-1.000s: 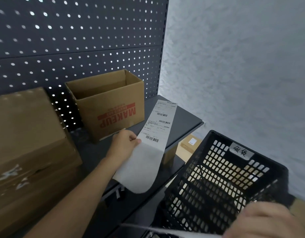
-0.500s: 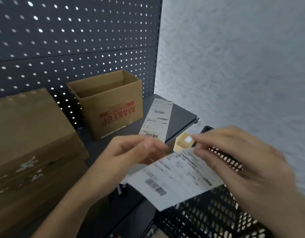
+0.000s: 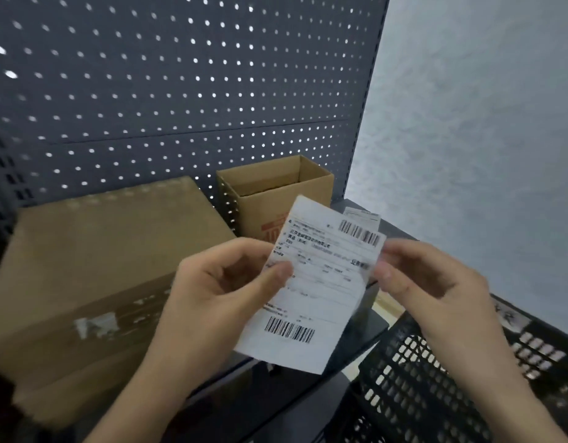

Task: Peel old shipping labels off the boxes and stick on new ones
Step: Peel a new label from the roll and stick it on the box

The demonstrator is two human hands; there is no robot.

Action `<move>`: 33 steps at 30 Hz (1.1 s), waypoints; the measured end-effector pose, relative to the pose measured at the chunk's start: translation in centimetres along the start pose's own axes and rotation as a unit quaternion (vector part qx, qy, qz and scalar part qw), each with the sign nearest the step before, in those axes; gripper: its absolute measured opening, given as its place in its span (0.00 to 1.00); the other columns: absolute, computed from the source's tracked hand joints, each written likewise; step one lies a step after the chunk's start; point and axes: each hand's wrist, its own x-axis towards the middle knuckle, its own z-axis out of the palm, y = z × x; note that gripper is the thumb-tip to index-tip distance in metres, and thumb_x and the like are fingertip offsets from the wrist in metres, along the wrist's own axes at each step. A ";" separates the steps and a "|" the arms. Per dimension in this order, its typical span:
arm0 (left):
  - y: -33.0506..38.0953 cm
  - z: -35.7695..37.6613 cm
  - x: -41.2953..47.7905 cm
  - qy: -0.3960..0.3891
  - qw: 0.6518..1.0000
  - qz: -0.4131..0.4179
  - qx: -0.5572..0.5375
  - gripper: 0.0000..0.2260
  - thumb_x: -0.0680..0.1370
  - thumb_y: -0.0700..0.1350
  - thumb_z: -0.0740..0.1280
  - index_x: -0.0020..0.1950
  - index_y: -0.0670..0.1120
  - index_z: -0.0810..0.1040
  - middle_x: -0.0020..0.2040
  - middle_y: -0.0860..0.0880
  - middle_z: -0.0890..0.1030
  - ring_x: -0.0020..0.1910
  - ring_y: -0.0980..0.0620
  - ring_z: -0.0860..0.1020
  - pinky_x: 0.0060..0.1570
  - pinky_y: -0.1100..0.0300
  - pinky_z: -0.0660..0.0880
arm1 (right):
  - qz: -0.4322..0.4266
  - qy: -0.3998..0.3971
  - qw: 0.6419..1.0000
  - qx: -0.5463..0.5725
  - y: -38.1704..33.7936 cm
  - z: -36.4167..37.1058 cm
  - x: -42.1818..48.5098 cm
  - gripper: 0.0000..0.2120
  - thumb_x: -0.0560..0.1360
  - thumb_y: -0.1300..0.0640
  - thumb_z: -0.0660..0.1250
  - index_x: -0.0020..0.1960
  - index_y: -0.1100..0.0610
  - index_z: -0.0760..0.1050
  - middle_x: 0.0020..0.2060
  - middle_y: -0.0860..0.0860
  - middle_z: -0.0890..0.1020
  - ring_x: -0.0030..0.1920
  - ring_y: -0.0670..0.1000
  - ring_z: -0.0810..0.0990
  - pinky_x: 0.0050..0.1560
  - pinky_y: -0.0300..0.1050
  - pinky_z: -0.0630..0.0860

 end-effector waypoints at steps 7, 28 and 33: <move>0.1 -3.9 -1.2 0.096 0.995 -0.016 -0.025 0.05 0.72 0.40 0.70 0.45 0.46 0.85 0.43 0.46 0.86 0.43 0.48 0.85 0.39 0.60 0.81 | 0.059 -0.097 0.987 0.116 0.2 6.2 1.3 0.06 0.71 0.57 0.72 0.46 0.54 0.85 0.43 0.53 0.87 0.45 0.56 0.85 0.49 0.48 0.81; 1.9 -18.1 1.7 0.209 0.899 -0.043 0.383 0.12 0.73 0.46 0.75 0.52 0.61 0.81 0.38 0.54 0.82 0.39 0.57 0.79 0.42 0.59 0.78 | 0.002 -0.309 0.951 0.012 -3.3 21.6 12.5 0.09 0.70 0.62 0.76 0.50 0.58 0.81 0.43 0.53 0.86 0.45 0.54 0.86 0.51 0.55 0.82; 1.0 -19.4 2.7 0.188 0.893 -0.057 0.405 0.13 0.72 0.47 0.76 0.53 0.61 0.81 0.37 0.57 0.83 0.39 0.60 0.79 0.39 0.69 0.73 | -0.009 -0.324 0.946 -0.025 -2.8 22.6 14.0 0.11 0.69 0.60 0.77 0.50 0.56 0.81 0.41 0.52 0.86 0.38 0.48 0.84 0.45 0.44 0.82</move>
